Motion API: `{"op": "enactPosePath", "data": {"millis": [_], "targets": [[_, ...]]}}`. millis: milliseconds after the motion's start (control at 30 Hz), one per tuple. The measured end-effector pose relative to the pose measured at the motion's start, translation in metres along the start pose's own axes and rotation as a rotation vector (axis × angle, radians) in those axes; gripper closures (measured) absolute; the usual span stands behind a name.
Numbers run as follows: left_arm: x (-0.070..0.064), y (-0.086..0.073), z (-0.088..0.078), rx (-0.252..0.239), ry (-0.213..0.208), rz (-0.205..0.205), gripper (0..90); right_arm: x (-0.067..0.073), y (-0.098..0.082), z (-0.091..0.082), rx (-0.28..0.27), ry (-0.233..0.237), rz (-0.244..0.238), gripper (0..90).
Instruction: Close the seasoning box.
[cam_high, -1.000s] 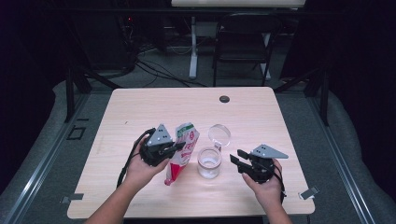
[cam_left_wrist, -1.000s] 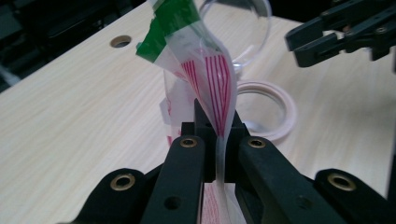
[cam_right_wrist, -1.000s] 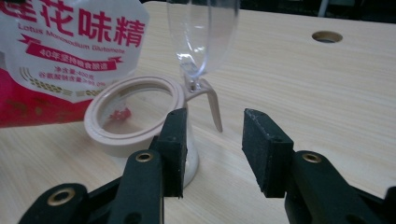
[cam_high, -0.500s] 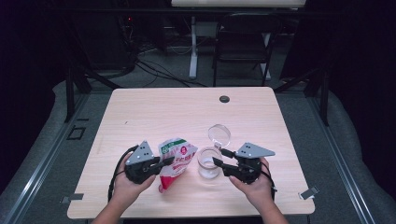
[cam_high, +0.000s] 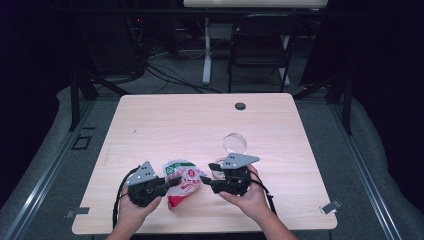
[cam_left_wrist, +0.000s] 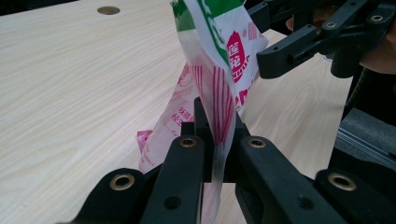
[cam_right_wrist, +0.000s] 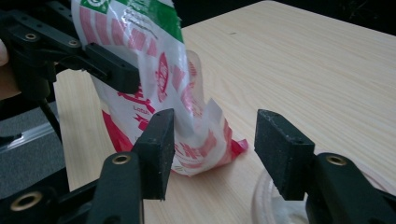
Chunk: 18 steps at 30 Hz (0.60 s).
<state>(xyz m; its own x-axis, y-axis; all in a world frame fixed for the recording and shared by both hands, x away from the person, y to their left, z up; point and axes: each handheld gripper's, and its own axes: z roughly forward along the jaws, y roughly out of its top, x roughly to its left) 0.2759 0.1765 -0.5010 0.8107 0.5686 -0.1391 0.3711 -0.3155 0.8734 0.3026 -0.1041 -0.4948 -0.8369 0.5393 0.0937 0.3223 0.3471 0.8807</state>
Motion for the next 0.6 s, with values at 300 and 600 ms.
{"op": "enactPosePath", "data": {"millis": [300,600], "targets": [[-0.005,-0.001,0.003,0.004,-0.011,0.006,90.0,0.008,0.004,0.006,0.01,0.058,-0.02,62.1],[-0.007,-0.002,0.007,0.012,-0.029,-0.001,90.0,0.015,0.003,0.018,0.075,0.064,-0.078,64.5]]}}
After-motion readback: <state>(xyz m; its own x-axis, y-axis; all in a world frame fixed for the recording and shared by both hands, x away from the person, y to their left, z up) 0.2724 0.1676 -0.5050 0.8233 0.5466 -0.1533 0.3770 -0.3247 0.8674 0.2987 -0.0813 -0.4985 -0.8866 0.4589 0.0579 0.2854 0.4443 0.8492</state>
